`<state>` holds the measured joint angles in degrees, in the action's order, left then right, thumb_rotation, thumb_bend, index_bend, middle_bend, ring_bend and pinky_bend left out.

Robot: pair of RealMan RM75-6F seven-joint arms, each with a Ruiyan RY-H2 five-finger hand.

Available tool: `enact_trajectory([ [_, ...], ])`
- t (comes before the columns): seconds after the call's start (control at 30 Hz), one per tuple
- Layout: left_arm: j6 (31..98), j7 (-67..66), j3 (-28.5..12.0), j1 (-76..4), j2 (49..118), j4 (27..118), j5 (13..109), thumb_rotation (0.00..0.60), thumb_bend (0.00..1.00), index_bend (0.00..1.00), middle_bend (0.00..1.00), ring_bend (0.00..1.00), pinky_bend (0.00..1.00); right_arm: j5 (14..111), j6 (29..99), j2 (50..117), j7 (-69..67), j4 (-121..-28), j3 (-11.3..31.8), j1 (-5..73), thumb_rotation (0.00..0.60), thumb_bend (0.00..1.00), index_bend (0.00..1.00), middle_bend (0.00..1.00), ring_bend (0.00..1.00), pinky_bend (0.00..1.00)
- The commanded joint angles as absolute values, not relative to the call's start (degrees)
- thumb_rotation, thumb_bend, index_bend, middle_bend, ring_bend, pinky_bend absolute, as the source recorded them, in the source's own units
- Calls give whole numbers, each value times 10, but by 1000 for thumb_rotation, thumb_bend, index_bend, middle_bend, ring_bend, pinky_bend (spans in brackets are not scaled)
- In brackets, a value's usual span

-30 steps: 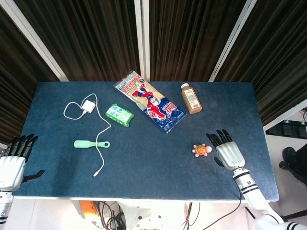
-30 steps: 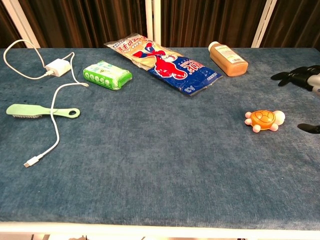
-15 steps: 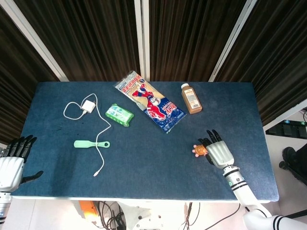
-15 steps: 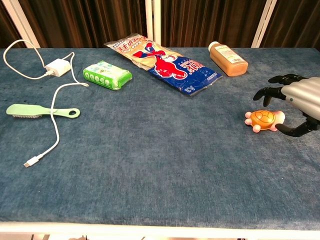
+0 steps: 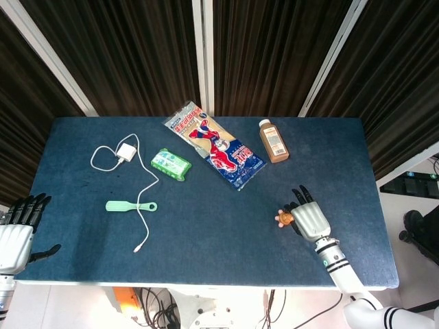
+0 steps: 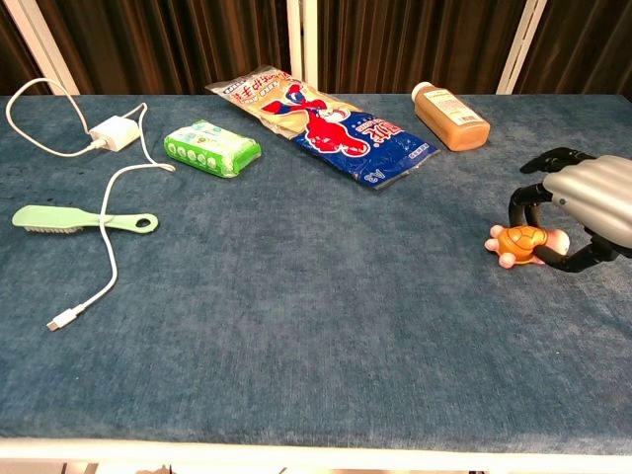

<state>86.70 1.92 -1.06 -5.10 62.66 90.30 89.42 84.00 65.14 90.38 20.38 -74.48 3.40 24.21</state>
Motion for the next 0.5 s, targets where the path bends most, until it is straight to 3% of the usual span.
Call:
enact_trajectory([
  [0.03,867,20,-11,-51,627,903,894,600,0,60,25,0,0,851,663,915,192,-726,29,241,600,384,841,719,260,0],
  [0.17,867,20,-10,-51,627,902,894,600,0,60,25,0,0,865,680,929,181,-704,25,239,600,445,988,849,368,0],
  [0.3,867,20,-11,-51,628,901,894,600,0,60,25,0,0,872,691,936,175,-689,23,238,600,468,1000,921,437,2],
  [0.43,867,21,-10,-51,628,901,894,600,0,60,25,0,0,878,698,938,170,-678,21,237,600,439,985,906,439,2],
  [0.5,867,21,-10,-51,628,901,894,600,0,61,25,0,0,878,692,933,170,-679,18,238,600,373,884,818,392,0],
])
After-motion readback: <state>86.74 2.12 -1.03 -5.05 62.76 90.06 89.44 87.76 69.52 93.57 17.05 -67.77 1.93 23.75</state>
